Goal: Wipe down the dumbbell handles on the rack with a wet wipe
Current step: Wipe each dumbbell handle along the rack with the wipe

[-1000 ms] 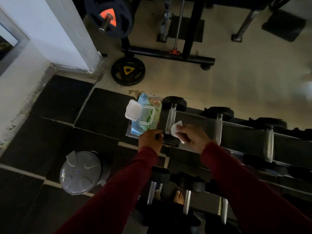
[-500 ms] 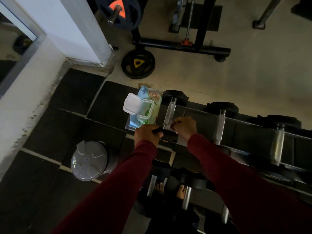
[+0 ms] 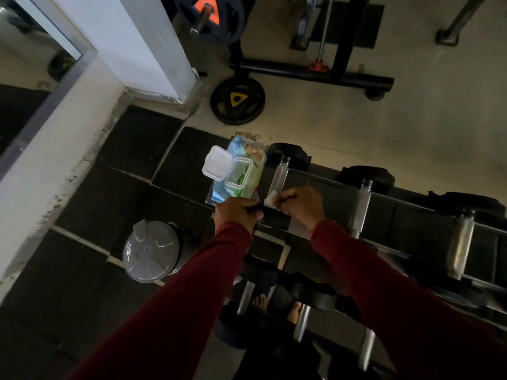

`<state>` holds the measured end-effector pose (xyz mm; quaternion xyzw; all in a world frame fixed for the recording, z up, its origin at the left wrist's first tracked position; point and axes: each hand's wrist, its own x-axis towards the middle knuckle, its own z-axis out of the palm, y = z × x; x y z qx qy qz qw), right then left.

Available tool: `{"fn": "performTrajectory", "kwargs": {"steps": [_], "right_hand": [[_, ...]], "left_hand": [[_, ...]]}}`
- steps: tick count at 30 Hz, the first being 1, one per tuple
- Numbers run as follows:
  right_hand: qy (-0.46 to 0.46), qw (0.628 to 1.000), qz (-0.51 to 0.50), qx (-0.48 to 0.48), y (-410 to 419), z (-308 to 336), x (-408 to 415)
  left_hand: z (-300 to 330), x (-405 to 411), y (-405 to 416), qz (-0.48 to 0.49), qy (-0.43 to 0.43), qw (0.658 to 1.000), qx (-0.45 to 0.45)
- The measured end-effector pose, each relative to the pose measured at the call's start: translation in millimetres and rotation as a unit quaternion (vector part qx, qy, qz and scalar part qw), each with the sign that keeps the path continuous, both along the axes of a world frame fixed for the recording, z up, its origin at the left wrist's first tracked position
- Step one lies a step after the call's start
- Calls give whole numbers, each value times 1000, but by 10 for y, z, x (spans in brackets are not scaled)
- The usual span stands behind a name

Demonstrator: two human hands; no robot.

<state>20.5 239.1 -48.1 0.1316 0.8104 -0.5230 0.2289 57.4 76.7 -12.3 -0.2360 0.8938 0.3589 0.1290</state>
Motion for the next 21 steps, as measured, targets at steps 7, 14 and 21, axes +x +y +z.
{"fn": "performTrajectory", "kwargs": {"steps": [7, 14, 21], "right_hand": [[-30, 997, 9, 74, 23, -139, 12], [68, 997, 14, 23, -62, 0, 101], [133, 978, 23, 161, -408, 26, -76]], "left_hand": [[-27, 11, -24, 9, 7, 1000, 13], [-33, 12, -35, 11, 3, 1000, 20], [-81, 63, -127, 34, 13, 994, 98]]}}
